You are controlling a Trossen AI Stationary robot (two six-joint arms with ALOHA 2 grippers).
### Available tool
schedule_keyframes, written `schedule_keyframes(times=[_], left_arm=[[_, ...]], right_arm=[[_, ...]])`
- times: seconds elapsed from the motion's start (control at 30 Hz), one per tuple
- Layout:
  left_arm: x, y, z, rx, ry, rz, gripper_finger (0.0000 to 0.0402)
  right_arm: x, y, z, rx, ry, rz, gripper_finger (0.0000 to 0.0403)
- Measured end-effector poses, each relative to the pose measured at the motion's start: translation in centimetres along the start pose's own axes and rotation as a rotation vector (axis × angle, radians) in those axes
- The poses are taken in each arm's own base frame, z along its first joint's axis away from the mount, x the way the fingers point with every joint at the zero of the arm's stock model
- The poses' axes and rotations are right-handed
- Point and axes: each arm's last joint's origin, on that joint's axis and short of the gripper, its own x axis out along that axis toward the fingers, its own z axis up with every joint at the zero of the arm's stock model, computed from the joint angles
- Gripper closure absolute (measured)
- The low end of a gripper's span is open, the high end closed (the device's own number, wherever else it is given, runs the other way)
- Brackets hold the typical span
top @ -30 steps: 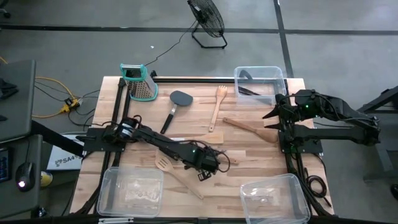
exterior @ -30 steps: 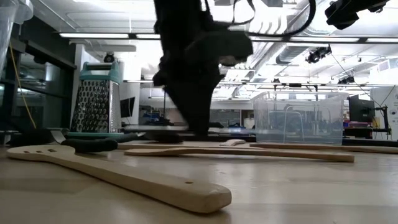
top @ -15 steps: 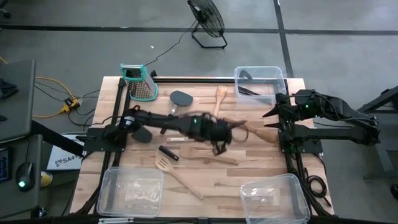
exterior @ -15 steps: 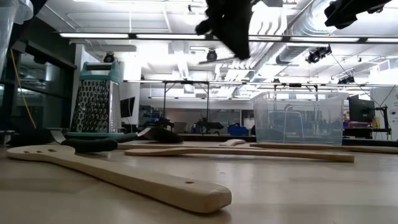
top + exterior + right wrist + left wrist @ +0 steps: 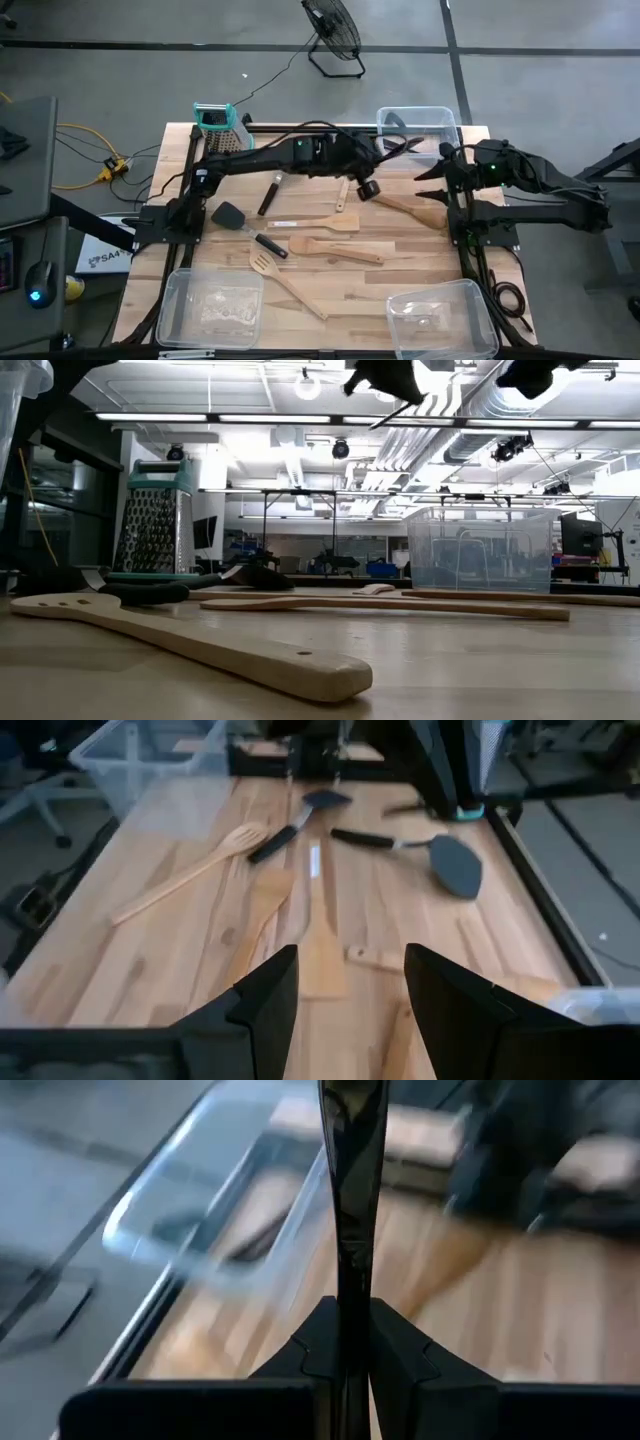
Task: Pick & Place Kitchen Items
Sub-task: Put the black knife into the transparent bin
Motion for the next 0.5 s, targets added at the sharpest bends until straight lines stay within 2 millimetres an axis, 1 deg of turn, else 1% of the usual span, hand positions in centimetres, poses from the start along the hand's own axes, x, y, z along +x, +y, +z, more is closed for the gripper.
schedule_keyframes(times=[0.13, 0.27, 0.4, 0.5], left_arm=[[0.0, 1.0, 1.4, 0.0, -0.119, -0.077, 0.0377], [0.2, 2.2, 2.4, 0.017, -0.208, -0.093, 0.0377], [0.2, 3.5, 3.3, 0.009, -0.275, -0.137, 0.0377], [0.3, 4.3, 3.6, 0.006, -0.307, -0.173, 0.0377]], right_arm=[[1.5, -0.7, 0.9, 0.026, -0.018, -0.085, 0.0227], [3.0, -1.2, 1.4, 0.08, -0.017, -0.14, 0.022], [4.2, -2.2, 2.3, 0.145, -0.075, -0.213, 0.0192], [4.6, -2.8, 2.9, 0.157, -0.135, -0.242, 0.0164]])
